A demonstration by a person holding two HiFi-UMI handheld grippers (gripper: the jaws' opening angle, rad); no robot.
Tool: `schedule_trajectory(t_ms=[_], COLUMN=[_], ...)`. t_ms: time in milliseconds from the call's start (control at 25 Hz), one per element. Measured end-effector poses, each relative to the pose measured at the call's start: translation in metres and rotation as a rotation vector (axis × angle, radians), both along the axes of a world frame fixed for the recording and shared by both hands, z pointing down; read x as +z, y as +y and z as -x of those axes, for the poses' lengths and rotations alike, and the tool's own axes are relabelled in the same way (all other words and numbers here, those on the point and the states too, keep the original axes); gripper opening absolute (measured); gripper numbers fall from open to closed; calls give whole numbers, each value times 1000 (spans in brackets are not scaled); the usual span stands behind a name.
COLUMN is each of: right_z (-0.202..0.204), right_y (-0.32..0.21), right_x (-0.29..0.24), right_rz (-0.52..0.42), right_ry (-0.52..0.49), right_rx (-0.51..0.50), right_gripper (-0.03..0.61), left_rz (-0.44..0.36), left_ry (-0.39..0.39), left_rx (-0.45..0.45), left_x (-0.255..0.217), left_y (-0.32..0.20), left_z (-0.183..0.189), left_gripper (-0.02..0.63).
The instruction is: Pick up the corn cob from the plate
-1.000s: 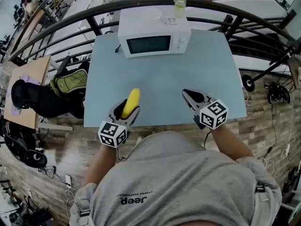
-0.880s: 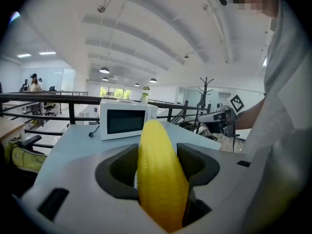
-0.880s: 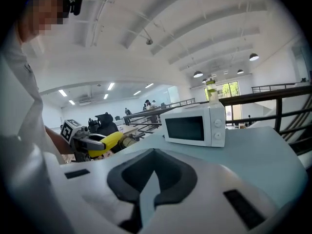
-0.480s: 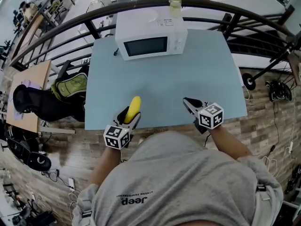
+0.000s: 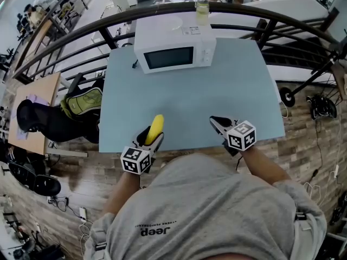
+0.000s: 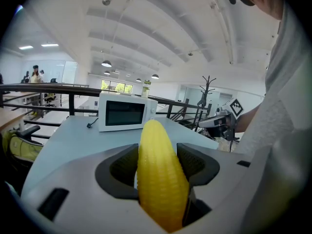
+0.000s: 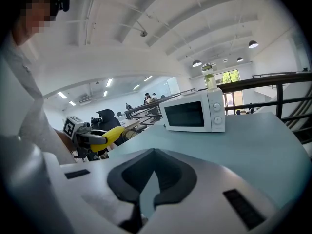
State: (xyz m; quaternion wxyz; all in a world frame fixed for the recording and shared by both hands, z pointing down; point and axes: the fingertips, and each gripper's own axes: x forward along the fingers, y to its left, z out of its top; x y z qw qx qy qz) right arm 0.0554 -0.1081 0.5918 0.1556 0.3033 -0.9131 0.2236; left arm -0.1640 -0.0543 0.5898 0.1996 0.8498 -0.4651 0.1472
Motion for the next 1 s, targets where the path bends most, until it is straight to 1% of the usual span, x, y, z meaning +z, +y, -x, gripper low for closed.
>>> schedule_trajectory(t_ms=[160, 1000], right_z=[-1, 4], right_y=[2, 0], right_x=[4, -1], right_rz=[2, -21], right_ry=[18, 33], right_rx=[-3, -34], right_gripper=[14, 14], left_rz=[2, -5], left_ry=[-9, -24], left_rx=[1, 2], left_x=[1, -4], left_y=[1, -2], left_z=[3, 6], left_gripper=[261, 261])
